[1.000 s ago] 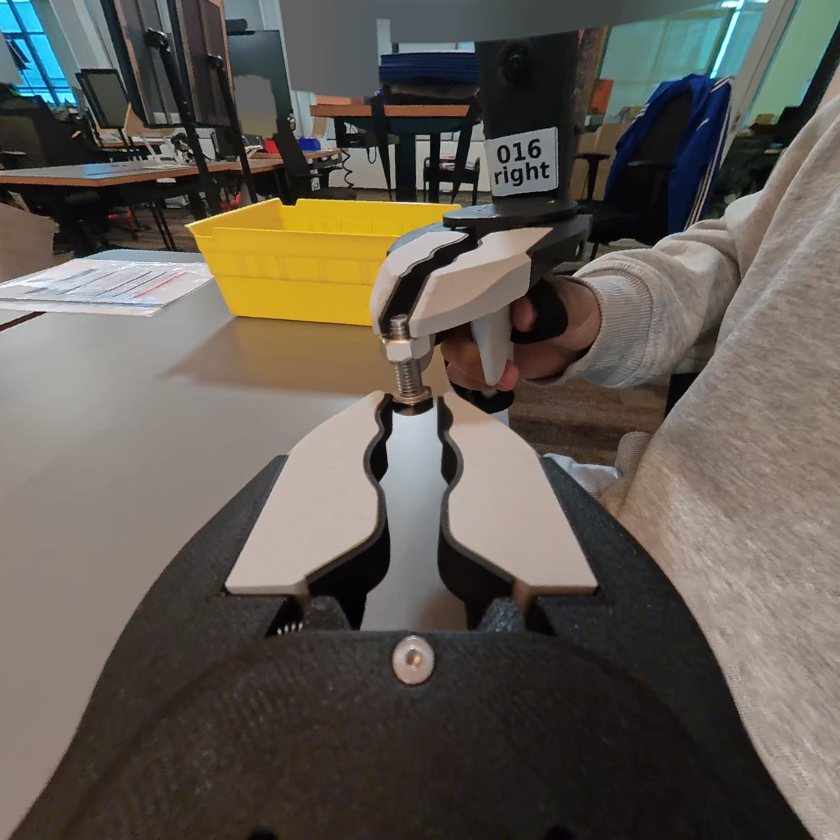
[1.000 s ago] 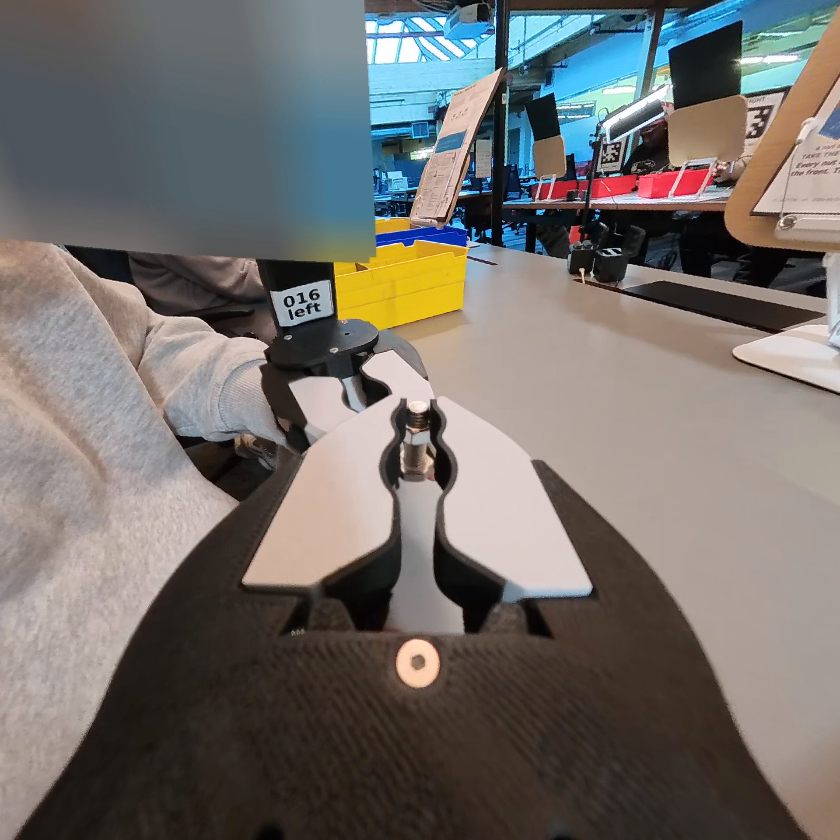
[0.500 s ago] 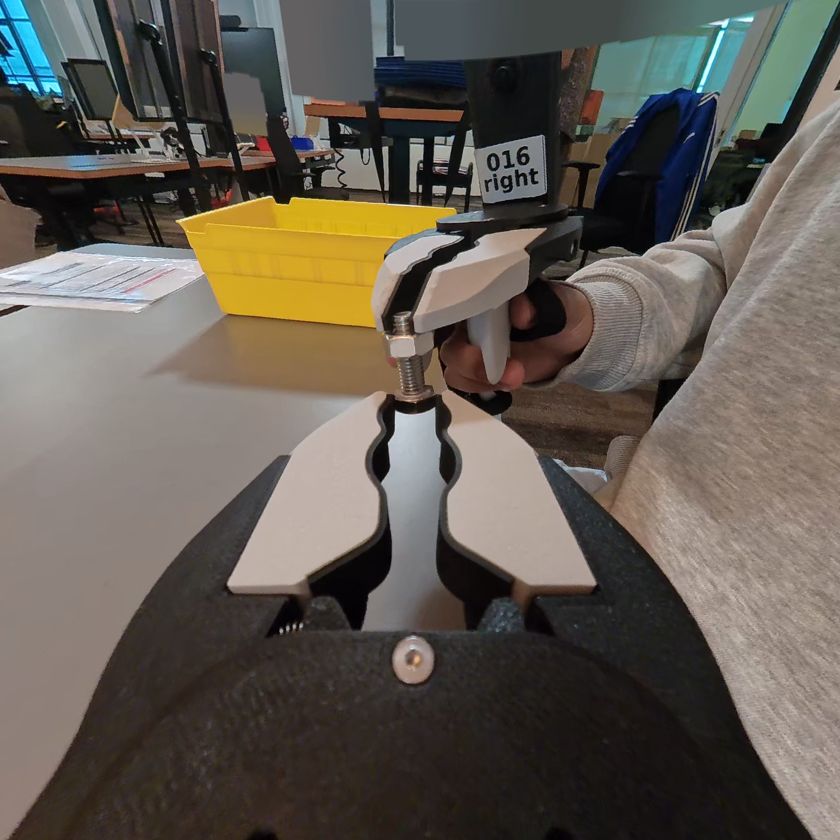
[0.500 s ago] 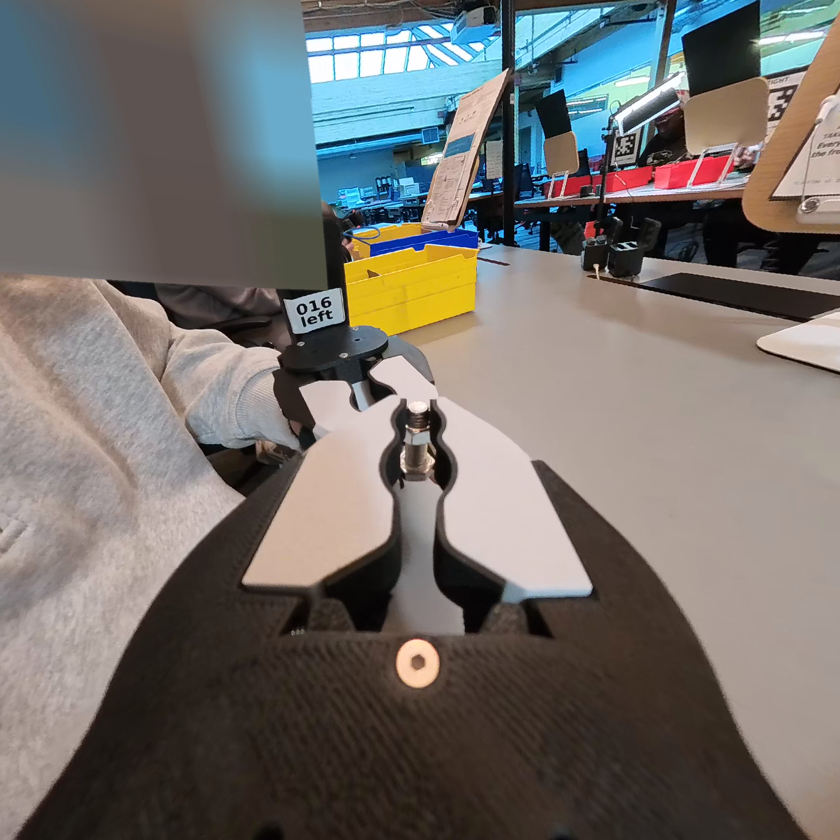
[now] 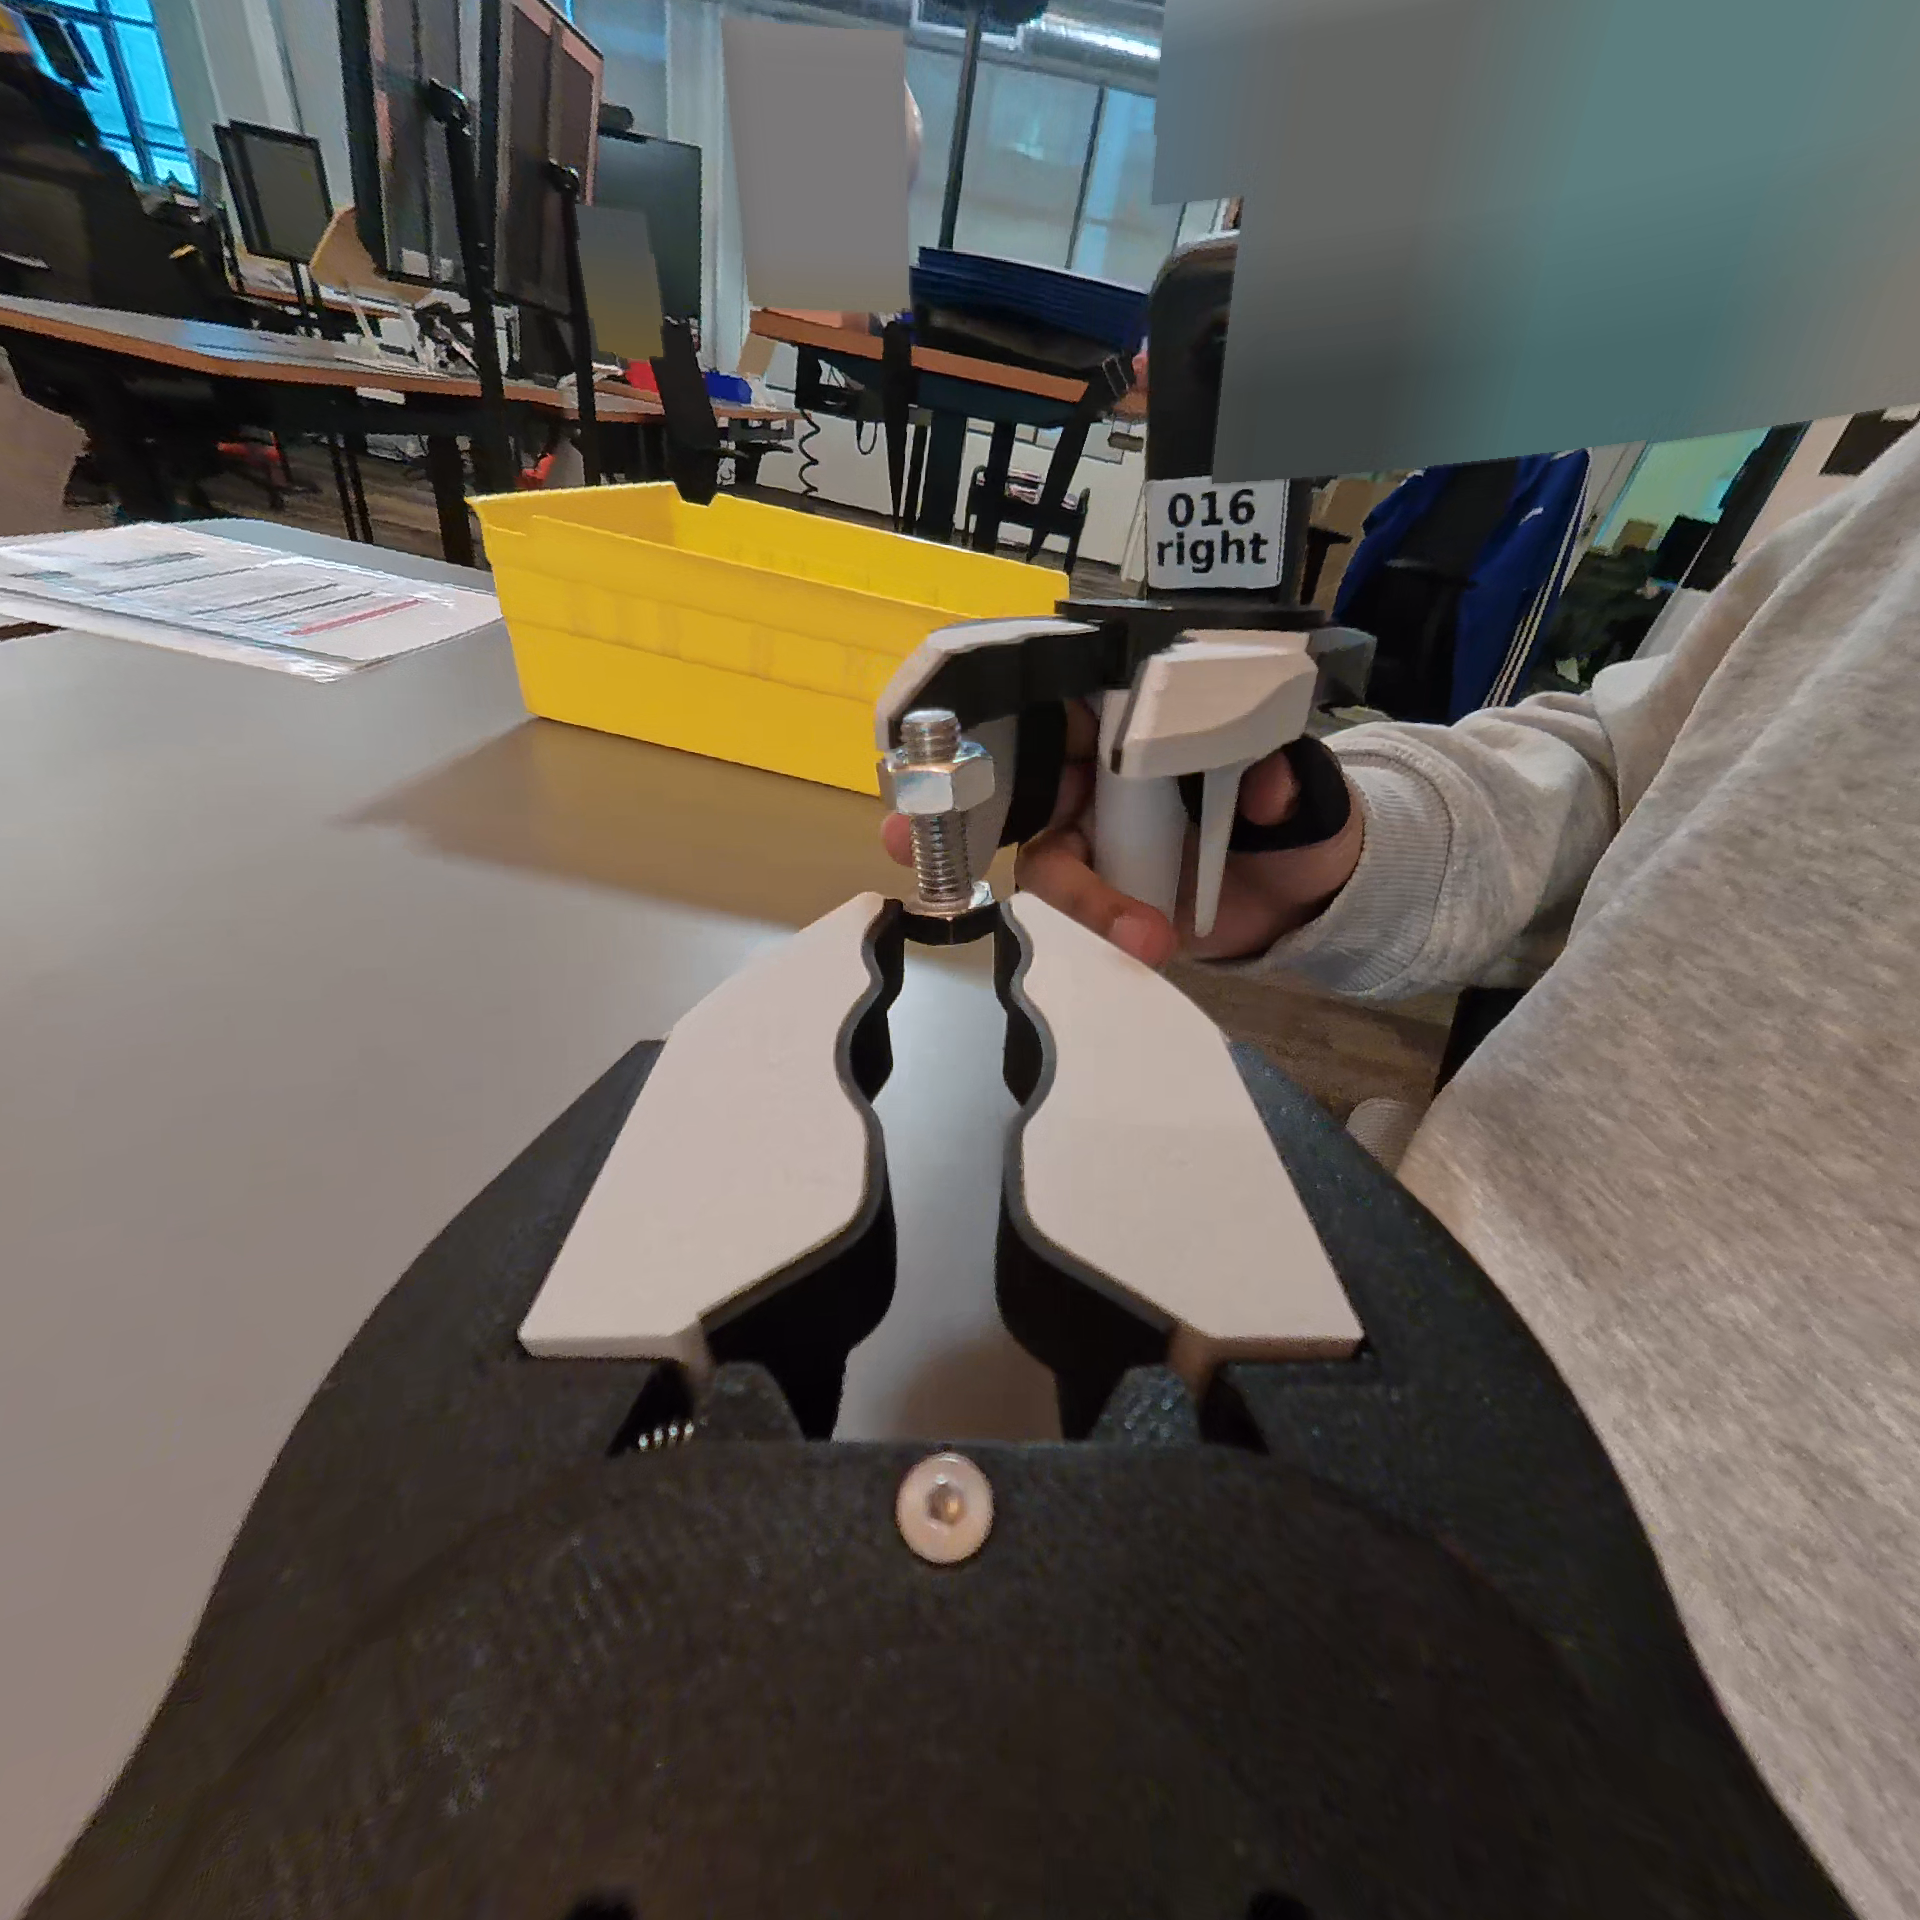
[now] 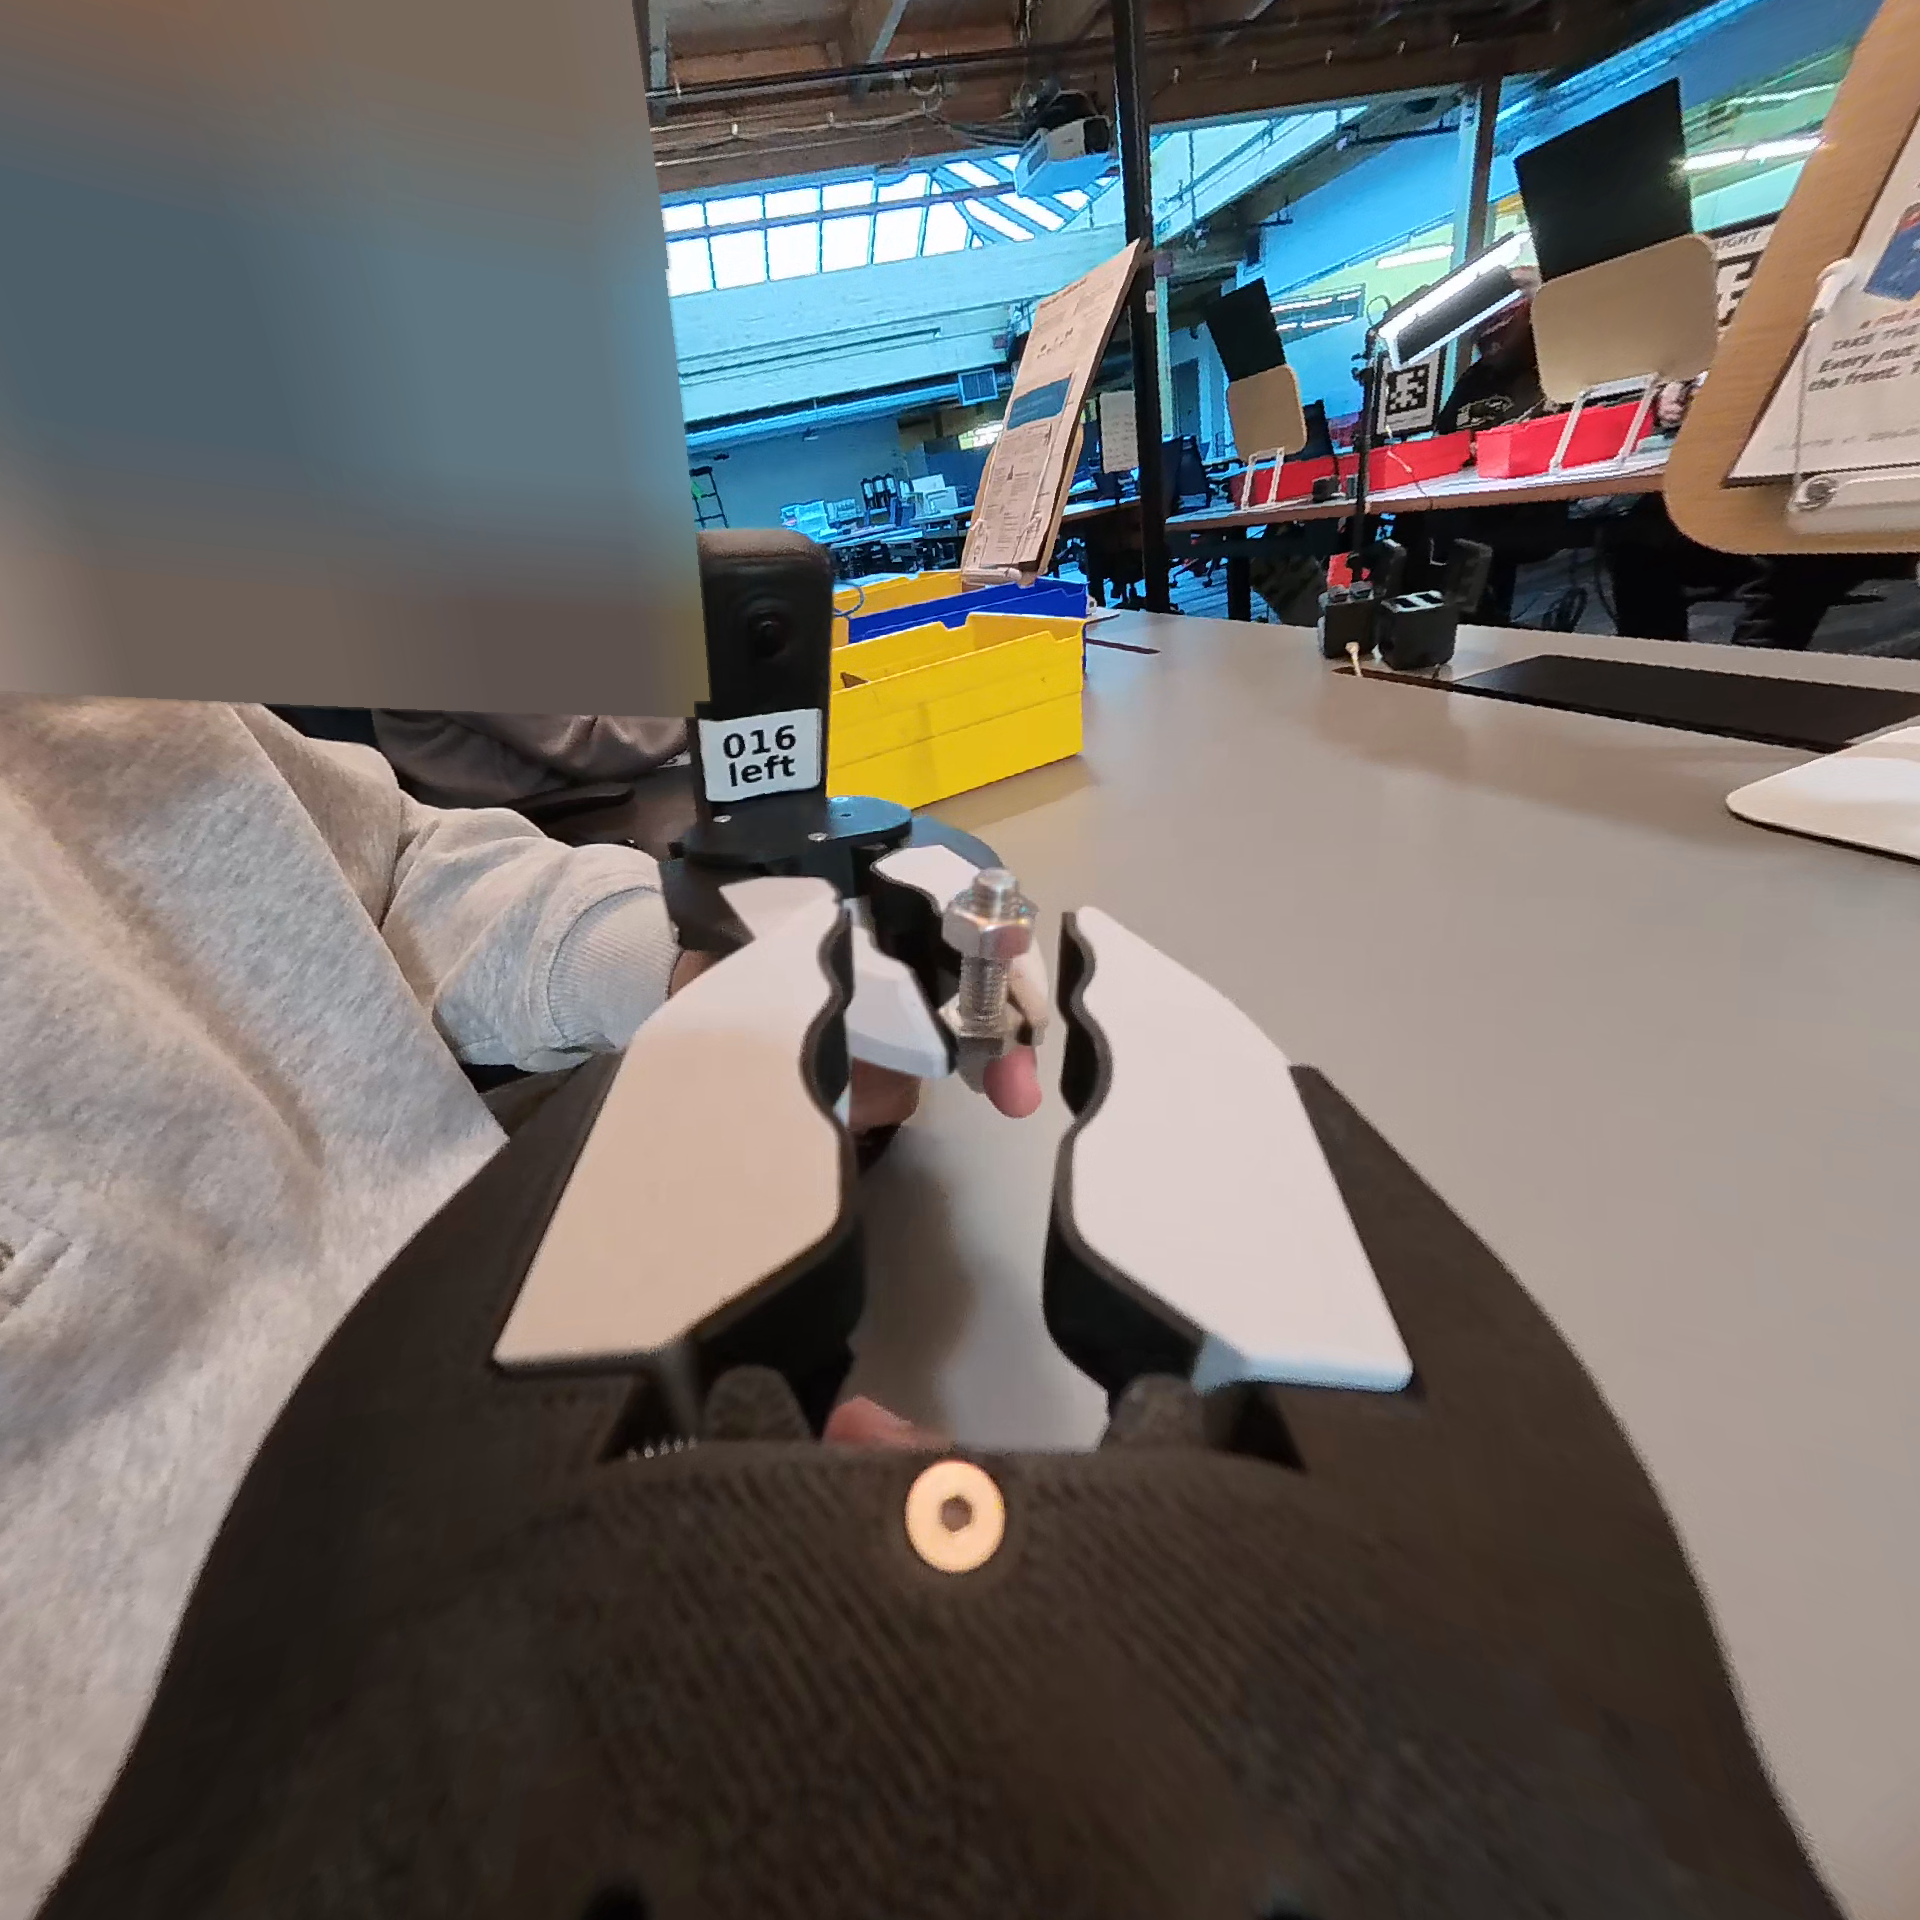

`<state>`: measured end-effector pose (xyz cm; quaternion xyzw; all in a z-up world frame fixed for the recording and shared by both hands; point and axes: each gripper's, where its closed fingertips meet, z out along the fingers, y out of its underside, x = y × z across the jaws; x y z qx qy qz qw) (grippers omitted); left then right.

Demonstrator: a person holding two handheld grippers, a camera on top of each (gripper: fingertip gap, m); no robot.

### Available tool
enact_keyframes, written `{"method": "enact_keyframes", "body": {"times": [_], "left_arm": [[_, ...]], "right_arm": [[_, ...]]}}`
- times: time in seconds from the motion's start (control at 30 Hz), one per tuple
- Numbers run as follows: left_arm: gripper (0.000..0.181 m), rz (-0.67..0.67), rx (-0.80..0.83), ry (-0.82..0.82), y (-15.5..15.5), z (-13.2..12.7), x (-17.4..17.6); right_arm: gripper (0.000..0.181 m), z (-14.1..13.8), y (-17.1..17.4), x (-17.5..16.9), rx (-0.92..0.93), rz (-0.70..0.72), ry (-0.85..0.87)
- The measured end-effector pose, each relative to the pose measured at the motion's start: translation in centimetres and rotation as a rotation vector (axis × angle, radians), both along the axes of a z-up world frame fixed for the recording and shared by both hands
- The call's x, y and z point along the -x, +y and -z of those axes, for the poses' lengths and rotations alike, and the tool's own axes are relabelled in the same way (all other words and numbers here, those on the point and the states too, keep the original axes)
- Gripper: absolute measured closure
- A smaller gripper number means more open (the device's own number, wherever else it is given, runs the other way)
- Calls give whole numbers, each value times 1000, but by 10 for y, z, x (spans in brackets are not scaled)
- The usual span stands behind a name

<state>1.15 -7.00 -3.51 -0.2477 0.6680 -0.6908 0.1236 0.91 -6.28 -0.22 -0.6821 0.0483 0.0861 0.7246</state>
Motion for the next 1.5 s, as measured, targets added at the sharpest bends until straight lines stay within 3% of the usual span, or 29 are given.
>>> {"method": "enact_keyframes", "body": {"times": [0.07,0.2,0.3,0.43,0.63,1.0,1.5], "left_arm": [[164,-4,9,5,1,0,-1],[164,-21,4,-1,4,0,-3],[164,-24,8,-1,5,-1,-3],[164,-22,4,-13,4,-1,-2],[164,-25,6,-13,5,-1,-3],[164,-18,19,-28,4,-4,-1],[164,40,18,-55,-4,-6,8]], "right_arm": [[144,1,1,4,6,-14,-15],[161,-4,-1,15,-6,-54,-76],[158,-1,0,13,14,-30,-97],[140,-1,1,6,9,16,-99],[160,3,2,19,39,-62,-100],[161,10,2,5,84,25,-125],[167,11,3,5,79,13,-82]]}}
